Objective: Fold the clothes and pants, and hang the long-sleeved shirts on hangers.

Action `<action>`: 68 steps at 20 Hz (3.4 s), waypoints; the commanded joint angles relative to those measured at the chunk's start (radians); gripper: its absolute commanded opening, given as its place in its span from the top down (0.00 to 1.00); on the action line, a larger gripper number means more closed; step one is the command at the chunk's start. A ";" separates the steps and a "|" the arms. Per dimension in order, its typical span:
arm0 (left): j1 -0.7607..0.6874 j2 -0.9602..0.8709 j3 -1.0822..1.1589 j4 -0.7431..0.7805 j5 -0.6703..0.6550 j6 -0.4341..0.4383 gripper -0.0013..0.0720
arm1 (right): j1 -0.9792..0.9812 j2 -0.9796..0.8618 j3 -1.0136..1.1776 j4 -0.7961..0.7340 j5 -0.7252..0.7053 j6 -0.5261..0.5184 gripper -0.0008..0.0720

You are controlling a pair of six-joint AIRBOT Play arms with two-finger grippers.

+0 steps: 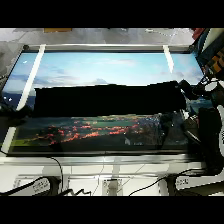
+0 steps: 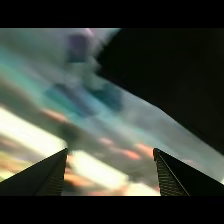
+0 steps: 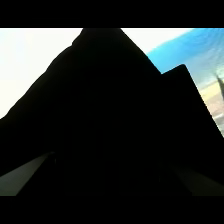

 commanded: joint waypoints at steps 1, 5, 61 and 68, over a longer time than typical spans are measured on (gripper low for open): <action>0.028 0.053 -0.256 -0.311 0.253 -0.015 0.18 | 0.000 0.000 0.001 -0.001 0.009 -0.015 0.03; 0.029 0.009 -0.315 -0.554 0.468 0.008 0.19 | 0.001 0.000 0.002 0.005 0.038 -0.051 0.03; -0.321 0.075 0.526 -0.468 -0.144 0.327 0.97 | 1.051 -0.390 0.583 -0.089 0.188 0.146 0.95; -0.712 -0.216 0.526 -0.543 -0.025 0.345 0.97 | 0.649 -0.310 0.583 -0.127 0.387 0.144 0.95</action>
